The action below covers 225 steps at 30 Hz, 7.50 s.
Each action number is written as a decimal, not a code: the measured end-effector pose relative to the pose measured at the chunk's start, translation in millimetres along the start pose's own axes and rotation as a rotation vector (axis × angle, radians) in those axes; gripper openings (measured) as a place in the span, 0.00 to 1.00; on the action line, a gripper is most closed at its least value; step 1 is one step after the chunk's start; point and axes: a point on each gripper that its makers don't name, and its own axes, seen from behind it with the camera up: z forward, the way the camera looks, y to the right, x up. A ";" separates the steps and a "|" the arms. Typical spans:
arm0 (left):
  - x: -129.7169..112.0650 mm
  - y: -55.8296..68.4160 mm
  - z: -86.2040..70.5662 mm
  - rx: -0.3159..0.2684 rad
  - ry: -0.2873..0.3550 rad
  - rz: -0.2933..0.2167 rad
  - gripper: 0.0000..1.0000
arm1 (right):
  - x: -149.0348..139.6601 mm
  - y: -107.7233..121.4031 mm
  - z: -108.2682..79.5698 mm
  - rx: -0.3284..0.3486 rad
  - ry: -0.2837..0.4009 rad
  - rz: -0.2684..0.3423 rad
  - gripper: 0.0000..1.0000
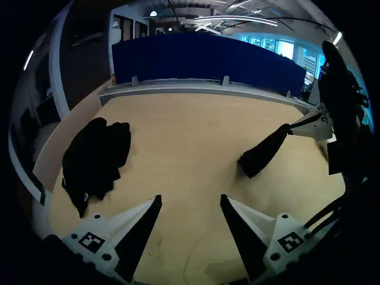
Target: Fold towel
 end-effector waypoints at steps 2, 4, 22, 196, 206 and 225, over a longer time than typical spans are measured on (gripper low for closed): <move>4.8 1.3 -0.1 -0.005 0.004 0.005 0.92 | 6.3 5.7 -7.1 -0.009 0.010 -0.001 0.04; 8.8 3.1 0.3 -0.010 0.007 0.009 0.92 | 11.2 11.8 -13.8 -0.019 0.019 0.000 0.04; 27.4 26.4 0.1 -0.048 0.015 0.051 0.91 | 9.1 60.1 -57.9 -0.082 0.041 0.016 0.04; 35.2 99.5 11.7 0.071 -0.049 0.117 0.91 | -447.4 281.0 -157.5 -0.299 -0.415 0.468 0.13; 38.0 101.0 11.3 0.065 -0.046 0.117 0.91 | -441.1 276.9 -162.2 -0.294 -0.393 0.461 0.38; 42.8 100.2 9.7 0.060 -0.036 0.117 0.91 | -421.7 271.4 -167.8 -0.284 -0.357 0.430 0.65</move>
